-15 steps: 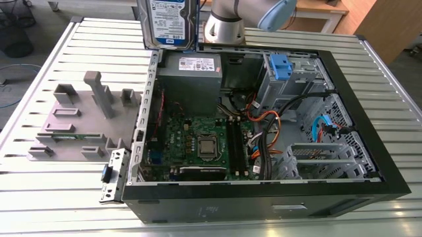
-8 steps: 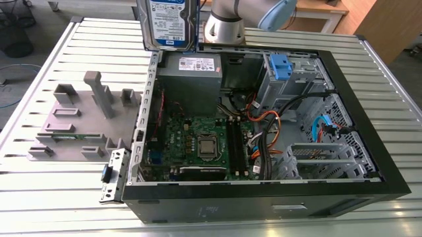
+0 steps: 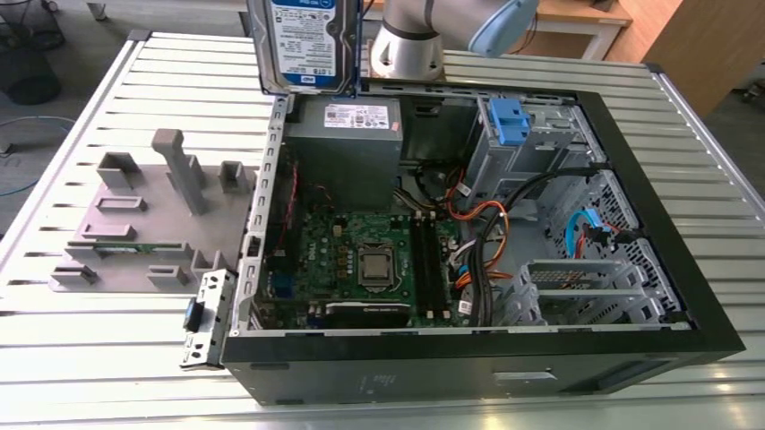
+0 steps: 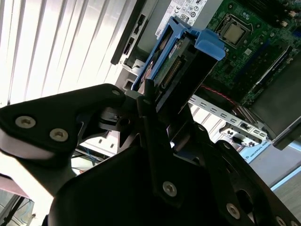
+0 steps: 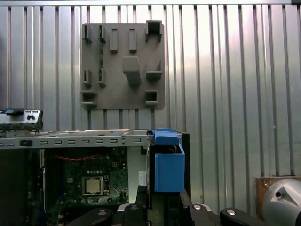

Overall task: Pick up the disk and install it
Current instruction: 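Pick up the disk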

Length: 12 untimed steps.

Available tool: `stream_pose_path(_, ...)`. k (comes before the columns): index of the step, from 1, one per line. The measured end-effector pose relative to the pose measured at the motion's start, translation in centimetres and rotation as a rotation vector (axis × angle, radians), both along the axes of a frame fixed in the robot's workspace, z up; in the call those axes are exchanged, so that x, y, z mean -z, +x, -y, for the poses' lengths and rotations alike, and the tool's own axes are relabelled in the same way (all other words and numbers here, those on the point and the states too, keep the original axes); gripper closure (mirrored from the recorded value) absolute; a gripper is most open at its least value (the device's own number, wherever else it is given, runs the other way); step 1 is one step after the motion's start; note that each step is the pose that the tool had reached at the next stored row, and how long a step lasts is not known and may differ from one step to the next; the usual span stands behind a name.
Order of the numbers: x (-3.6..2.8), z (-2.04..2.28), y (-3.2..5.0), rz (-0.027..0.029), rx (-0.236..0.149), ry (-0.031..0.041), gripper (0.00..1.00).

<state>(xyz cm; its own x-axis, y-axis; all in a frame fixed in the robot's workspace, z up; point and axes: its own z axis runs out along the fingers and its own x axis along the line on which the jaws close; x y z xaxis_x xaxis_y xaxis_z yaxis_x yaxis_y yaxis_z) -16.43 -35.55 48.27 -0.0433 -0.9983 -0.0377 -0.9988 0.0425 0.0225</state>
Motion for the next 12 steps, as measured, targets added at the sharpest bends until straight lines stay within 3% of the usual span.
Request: stream_pose_path(12,-0.01,0.05,0.07,-0.0001,0.0,-0.0002,0.65)
